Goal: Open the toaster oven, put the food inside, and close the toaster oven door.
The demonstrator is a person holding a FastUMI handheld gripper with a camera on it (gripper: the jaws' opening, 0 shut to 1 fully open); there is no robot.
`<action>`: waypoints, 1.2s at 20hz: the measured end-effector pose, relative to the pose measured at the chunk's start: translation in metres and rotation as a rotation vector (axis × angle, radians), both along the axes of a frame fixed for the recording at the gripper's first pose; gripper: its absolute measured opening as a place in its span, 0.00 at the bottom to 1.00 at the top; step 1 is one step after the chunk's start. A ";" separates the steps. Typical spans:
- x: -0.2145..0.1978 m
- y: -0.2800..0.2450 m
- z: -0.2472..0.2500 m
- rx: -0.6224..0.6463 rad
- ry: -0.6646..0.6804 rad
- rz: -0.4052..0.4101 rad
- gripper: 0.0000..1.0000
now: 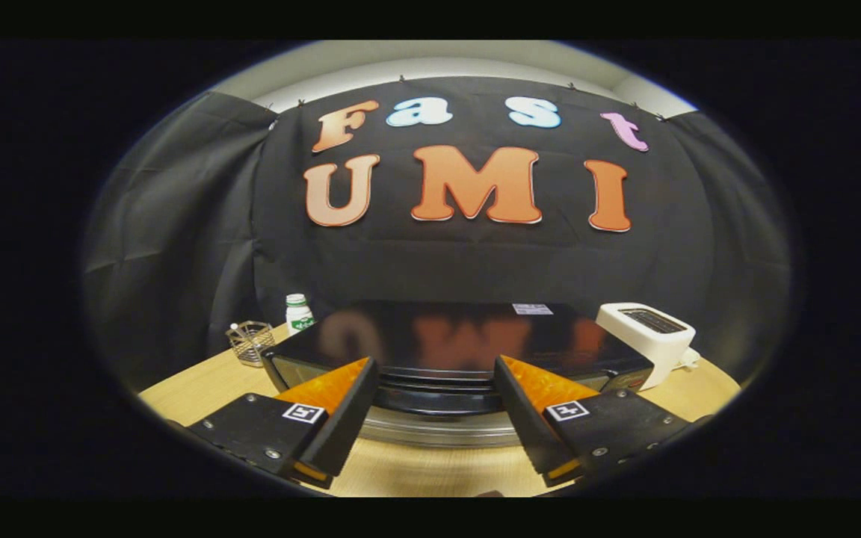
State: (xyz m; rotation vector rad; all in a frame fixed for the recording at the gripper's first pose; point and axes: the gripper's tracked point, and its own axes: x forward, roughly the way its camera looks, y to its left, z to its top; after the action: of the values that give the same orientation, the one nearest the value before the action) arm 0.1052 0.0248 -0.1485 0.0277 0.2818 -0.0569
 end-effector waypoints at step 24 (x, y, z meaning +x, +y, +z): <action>-0.143 0.025 -0.104 0.204 0.330 0.152 0.83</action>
State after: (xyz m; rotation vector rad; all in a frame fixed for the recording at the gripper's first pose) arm -0.0380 0.0500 -0.2524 0.2001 0.6175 0.1200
